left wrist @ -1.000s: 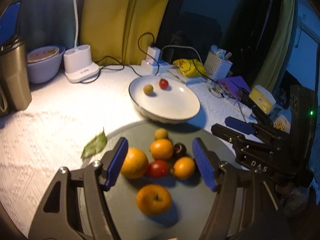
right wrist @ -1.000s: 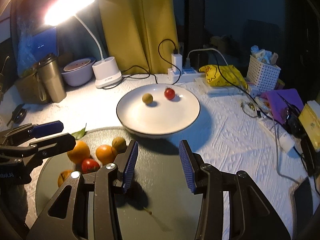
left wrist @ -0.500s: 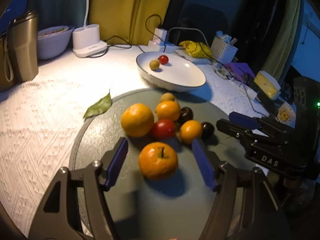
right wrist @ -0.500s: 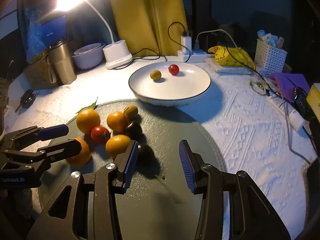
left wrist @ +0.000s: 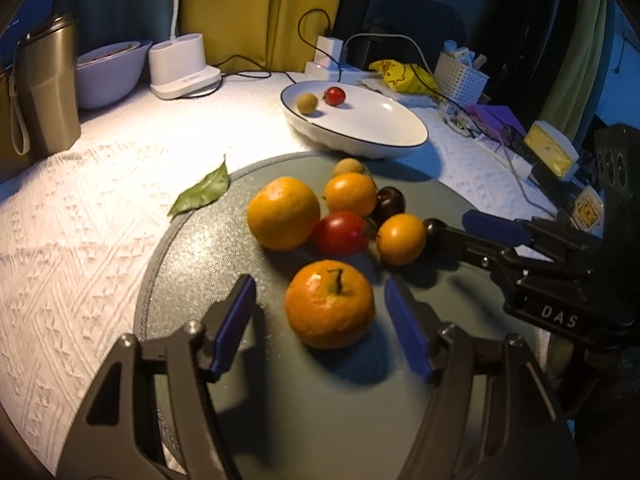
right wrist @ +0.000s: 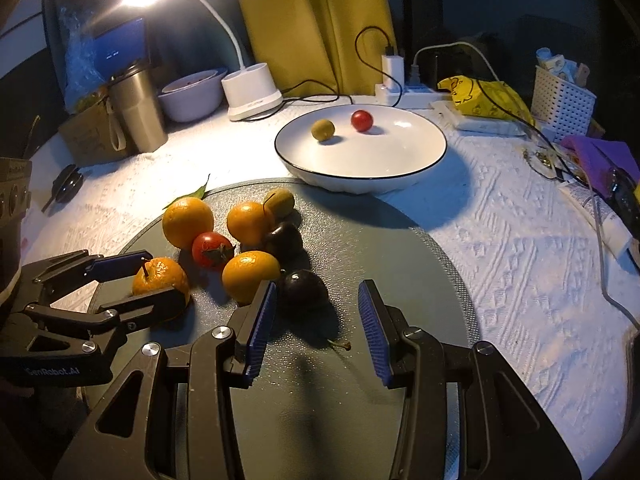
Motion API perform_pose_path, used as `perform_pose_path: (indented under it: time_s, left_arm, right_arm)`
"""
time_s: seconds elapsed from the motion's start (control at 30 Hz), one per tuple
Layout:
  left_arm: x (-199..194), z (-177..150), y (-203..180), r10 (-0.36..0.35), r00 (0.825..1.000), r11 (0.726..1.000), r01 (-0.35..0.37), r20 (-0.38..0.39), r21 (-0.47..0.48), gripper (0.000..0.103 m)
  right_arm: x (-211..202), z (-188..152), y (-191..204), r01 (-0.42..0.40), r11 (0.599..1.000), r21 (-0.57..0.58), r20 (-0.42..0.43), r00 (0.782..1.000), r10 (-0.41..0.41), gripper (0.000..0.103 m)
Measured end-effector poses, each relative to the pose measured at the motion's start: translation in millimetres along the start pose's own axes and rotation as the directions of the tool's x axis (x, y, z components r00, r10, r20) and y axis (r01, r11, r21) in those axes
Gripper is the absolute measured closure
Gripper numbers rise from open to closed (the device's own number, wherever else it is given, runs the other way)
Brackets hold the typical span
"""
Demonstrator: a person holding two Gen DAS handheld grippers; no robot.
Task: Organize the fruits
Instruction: 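Grasp a mandarin with the left tool while the right tool grasps a dark purple tomato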
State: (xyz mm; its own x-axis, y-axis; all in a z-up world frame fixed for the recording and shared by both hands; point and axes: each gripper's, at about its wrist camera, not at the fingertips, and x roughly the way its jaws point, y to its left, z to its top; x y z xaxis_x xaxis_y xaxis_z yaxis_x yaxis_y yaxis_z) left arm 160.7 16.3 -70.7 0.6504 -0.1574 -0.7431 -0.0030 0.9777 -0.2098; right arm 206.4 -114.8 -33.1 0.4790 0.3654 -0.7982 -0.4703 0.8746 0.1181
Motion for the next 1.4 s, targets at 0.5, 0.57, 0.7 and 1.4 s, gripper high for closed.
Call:
perform_pose_path:
  time_s: [0.5,0.57,0.7,1.4]
  left_arm:
    - [6,-1,-2,-0.032,0.999,0.999,0.032,-0.008,0.034,0.057]
    - [6,-1,-2,-0.035,0.999,0.999,0.036,-0.01,0.031,0.057]
    - [6,0,-2,-0.033,0.999,0.999,0.033,-0.012,0.034,0.057]
    - [-7,20,-15,-0.052,0.998,0.997,0.049,0.041,0.052,0.057]
  right_arm:
    - [18,2,1,-0.028,0.999,-0.02,-0.036,0.999,0.027,0.063]
    - [21,2,1,-0.038,0.999,-0.02,-0.047,0.998,0.037,0.068]
    - [21,3,2,-0.048,0.998,-0.027,-0.043,0.998,0.047,0.071]
    - [2,19,-9,-0.035,0.999,-0.02,0.022,0.999,0.036,0.072]
